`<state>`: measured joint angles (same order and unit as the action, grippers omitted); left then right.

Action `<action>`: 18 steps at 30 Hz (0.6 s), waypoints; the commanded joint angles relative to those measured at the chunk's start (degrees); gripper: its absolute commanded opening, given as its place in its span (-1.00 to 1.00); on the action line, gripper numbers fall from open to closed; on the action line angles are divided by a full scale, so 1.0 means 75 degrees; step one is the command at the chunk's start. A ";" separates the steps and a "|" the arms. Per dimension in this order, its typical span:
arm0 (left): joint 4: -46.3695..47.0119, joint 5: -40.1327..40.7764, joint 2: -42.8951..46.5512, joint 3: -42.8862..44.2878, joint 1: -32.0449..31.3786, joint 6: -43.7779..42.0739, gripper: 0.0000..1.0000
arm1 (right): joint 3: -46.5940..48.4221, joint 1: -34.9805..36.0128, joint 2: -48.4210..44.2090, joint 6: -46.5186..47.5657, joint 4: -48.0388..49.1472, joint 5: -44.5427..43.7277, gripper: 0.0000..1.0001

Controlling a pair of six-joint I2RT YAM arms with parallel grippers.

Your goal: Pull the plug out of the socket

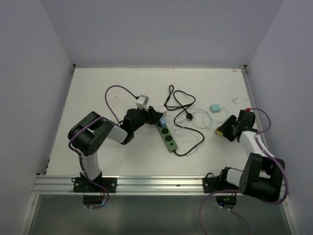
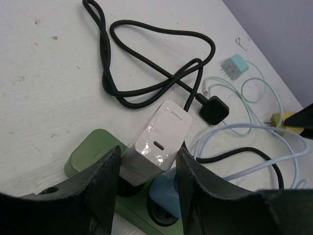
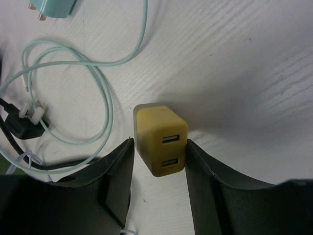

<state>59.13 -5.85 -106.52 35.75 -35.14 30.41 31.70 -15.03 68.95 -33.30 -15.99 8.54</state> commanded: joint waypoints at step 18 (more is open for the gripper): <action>-0.2166 -0.0427 -0.0446 -0.0184 0.0056 -0.0293 0.13 | 0.0483 -0.0164 -0.1340 -0.0025 -0.1172 -0.0376 0.41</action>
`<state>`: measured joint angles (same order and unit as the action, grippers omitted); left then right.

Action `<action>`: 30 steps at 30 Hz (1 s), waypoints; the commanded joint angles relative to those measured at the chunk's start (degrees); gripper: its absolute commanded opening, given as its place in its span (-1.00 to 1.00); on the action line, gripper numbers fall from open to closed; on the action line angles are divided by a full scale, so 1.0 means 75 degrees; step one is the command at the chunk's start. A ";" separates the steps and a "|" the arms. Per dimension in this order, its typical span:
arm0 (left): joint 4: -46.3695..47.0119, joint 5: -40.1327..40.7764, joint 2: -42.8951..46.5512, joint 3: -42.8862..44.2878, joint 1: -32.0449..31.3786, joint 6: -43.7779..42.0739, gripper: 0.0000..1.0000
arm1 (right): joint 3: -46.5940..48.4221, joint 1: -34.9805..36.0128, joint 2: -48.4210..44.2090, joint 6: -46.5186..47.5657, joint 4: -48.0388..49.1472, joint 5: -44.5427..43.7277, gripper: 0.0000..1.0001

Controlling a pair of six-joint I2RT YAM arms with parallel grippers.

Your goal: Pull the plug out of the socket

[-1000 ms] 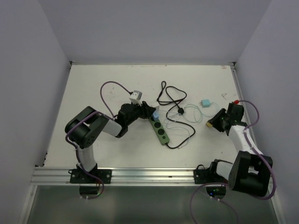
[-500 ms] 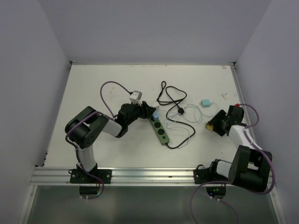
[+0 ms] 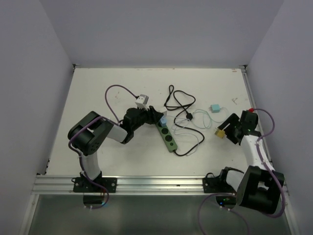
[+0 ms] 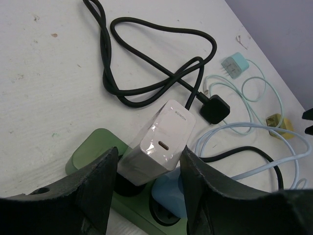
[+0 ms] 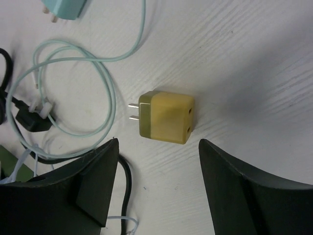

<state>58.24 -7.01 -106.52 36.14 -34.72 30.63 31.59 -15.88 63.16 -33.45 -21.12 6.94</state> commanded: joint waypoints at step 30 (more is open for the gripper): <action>-0.3382 0.1073 0.2812 -0.0752 0.0012 -0.1354 0.31 | 0.1881 0.5604 -0.0992 0.1342 0.0495 -0.2072 0.02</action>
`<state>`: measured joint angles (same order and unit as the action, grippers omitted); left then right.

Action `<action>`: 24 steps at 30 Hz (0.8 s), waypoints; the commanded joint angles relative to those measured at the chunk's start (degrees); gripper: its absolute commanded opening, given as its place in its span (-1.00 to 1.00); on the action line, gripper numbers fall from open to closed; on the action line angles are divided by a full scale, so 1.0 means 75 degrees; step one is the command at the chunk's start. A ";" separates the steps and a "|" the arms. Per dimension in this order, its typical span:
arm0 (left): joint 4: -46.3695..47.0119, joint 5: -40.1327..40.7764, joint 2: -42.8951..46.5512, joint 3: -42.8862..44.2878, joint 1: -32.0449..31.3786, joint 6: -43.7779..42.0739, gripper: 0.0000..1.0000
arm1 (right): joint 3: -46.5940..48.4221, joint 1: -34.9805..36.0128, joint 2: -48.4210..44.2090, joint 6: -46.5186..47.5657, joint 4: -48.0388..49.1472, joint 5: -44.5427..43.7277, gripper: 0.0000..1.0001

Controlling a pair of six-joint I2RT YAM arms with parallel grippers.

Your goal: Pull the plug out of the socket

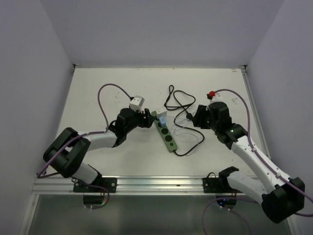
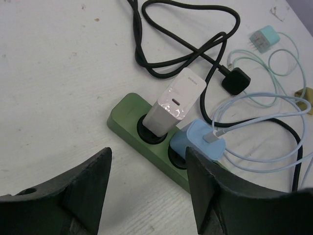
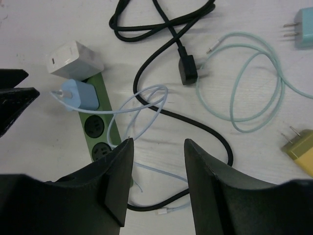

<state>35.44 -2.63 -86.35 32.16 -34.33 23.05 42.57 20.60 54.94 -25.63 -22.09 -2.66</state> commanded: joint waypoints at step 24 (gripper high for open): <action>0.0489 0.0128 -0.1319 0.0282 0.0065 -0.0155 0.43 | 0.4693 0.2878 0.4474 0.1144 -0.0112 -0.2259 0.60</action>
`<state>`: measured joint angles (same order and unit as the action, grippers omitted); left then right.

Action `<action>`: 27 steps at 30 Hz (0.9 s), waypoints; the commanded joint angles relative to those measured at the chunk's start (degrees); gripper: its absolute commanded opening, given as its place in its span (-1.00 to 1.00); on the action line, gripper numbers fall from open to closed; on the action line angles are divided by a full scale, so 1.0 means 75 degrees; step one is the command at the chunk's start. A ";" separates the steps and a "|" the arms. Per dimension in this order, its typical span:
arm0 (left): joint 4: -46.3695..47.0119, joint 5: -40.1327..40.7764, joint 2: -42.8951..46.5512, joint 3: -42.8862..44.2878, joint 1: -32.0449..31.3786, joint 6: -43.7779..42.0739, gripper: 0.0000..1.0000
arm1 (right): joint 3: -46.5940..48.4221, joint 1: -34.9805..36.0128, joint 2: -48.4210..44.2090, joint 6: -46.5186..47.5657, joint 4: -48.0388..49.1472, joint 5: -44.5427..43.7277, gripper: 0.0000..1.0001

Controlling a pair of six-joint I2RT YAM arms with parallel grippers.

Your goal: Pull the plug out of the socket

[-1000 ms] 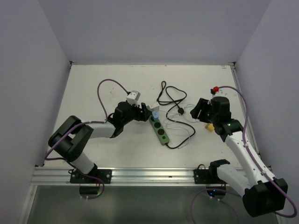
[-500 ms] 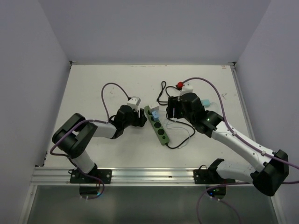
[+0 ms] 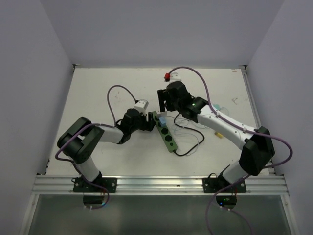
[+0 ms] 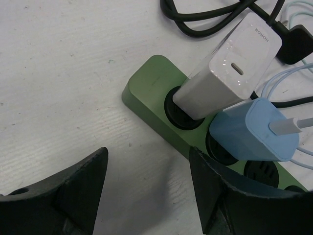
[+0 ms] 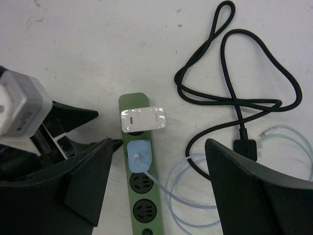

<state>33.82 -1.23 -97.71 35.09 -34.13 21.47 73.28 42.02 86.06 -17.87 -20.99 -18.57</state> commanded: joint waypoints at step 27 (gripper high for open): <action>0.2615 -0.0116 -0.0155 -0.0894 0.0133 0.1929 0.54 | 0.1210 -0.0388 0.2599 0.0062 -0.0294 0.1573 0.71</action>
<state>47.13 -1.26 -97.84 28.40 -33.67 33.17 82.00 38.94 104.01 -17.52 -24.18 -8.80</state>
